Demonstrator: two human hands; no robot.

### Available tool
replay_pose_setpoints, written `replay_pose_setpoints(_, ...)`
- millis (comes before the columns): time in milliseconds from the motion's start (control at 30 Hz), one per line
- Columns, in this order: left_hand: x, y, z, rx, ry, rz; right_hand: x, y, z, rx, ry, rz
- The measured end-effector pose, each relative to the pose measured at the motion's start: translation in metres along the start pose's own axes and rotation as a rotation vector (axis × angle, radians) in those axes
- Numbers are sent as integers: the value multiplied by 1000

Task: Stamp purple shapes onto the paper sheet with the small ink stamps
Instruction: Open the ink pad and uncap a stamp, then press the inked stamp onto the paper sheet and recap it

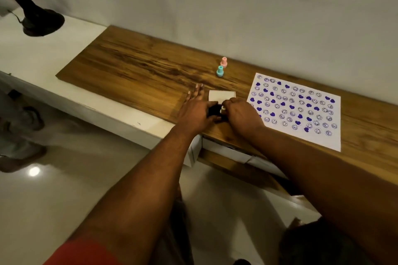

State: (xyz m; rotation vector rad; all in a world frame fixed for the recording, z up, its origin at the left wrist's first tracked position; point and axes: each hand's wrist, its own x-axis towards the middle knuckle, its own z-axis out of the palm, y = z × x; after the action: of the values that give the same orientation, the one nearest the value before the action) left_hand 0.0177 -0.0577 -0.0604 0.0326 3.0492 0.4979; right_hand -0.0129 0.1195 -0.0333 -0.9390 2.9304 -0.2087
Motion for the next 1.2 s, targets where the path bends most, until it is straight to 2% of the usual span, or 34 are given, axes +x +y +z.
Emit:
replay_pose_setpoints(167, 2, -1, 0, 8, -2, -4, 3, -3, -2, -50, 1, -16)
replay_pose_setpoints(367, 2, 2, 2, -3, 6, -7, -15, -1, 13, 43, 66, 32)
replay_pose_setpoints(600, 2, 3, -6, 25, -12, -1, 1, 9, -3, 181, -27, 54)
replay_pose_setpoints(667, 6, 4, -11, 45, -32, -2, -3, 14, -11, 320, 38, 104)
replay_pose_setpoints(733, 10, 11, -14, 35, -43, 8, -20, 30, -23, 475, 205, 173)
replay_pose_setpoints(800, 11, 24, -16, 16, -12, 22, -47, 55, -35, 529, 341, 214)
replay_pose_setpoints(867, 12, 48, -12, 14, 42, 71, -81, 88, -42, 504, 371, 279)
replay_pose_setpoints(1000, 17, 114, 6, -32, 64, 226, -142, 150, -45, 361, 312, 399)
replay_pose_setpoints(1200, 29, 202, 50, -53, -72, 376, -184, 190, -31, 266, 219, 490)
